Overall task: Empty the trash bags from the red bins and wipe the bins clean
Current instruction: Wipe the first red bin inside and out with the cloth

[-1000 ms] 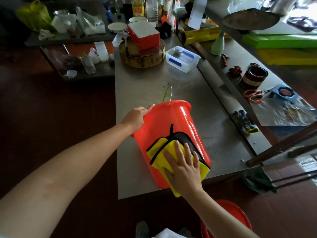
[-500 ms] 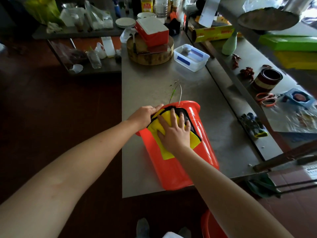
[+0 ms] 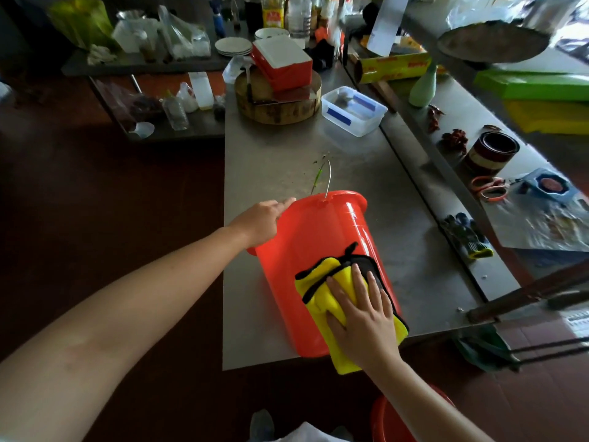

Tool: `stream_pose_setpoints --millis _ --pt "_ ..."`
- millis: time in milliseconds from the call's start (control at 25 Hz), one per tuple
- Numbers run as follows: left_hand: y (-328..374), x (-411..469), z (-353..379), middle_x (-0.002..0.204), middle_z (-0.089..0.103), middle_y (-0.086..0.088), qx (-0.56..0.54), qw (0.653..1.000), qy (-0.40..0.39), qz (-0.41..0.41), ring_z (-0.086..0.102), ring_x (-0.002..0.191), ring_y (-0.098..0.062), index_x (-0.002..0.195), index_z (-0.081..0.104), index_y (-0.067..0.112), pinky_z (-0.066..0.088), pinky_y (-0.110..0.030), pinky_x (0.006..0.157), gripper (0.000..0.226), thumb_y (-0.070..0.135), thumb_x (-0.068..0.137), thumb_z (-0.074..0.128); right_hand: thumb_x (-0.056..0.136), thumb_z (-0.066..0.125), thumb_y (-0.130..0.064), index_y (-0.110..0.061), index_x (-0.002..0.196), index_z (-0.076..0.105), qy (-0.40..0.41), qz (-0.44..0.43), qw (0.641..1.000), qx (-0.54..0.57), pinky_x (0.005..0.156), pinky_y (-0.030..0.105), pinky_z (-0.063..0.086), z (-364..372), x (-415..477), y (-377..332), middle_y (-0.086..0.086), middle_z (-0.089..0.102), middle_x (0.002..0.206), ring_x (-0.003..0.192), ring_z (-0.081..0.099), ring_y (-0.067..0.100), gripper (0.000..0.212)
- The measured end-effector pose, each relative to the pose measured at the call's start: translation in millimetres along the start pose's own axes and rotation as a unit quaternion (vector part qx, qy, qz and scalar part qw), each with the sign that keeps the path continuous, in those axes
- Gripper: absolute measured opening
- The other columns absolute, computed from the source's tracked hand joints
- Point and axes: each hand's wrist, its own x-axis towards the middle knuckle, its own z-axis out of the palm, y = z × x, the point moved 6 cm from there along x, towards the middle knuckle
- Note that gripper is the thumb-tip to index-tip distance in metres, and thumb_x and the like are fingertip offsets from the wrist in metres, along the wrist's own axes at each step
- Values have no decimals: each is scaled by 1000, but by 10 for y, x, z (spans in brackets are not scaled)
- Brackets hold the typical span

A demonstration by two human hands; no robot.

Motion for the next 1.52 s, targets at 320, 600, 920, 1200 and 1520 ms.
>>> stream_pose_setpoints --millis 320,600,920,1200,1520 --pt "533 424 -5 159 37 -3 -95 995 -12 7 34 146 -14 154 39 16 20 -19 116 50 15 104 41 94 18 -76 -52 151 29 -36 21 999 0 117 58 27 -29 15 -131 1 13 169 154 12 35 63" --pt "340 299 54 160 36 -4 -194 981 -28 7 28 149 -12 153 39 12 16 -25 123 44 18 110 31 92 16 -75 -58 151 9 -84 51 994 42 120 55 17 -78 749 -241 -2 -1 169 155 3 34 62" --pt "285 191 92 159 38 -1 -237 971 -5 -4 31 148 -9 152 42 14 19 -29 124 62 39 96 27 97 27 -70 -58 152 8 -86 36 994 65 120 53 19 -90 1157 -251 -2 -1 170 155 4 33 60" --pt "220 113 21 140 60 4 -220 968 109 -41 51 132 -5 135 64 19 34 -14 110 36 28 104 50 95 26 -70 -54 154 19 -42 35 994 91 120 51 27 -53 20 105 -2 10 169 155 10 28 61" --pt "274 246 -66 92 72 -16 -124 970 148 -150 63 94 -36 95 71 8 47 -38 78 30 34 100 55 92 17 -76 -56 153 19 -62 29 995 69 118 52 26 -66 52 -115 -1 8 169 155 10 32 64"
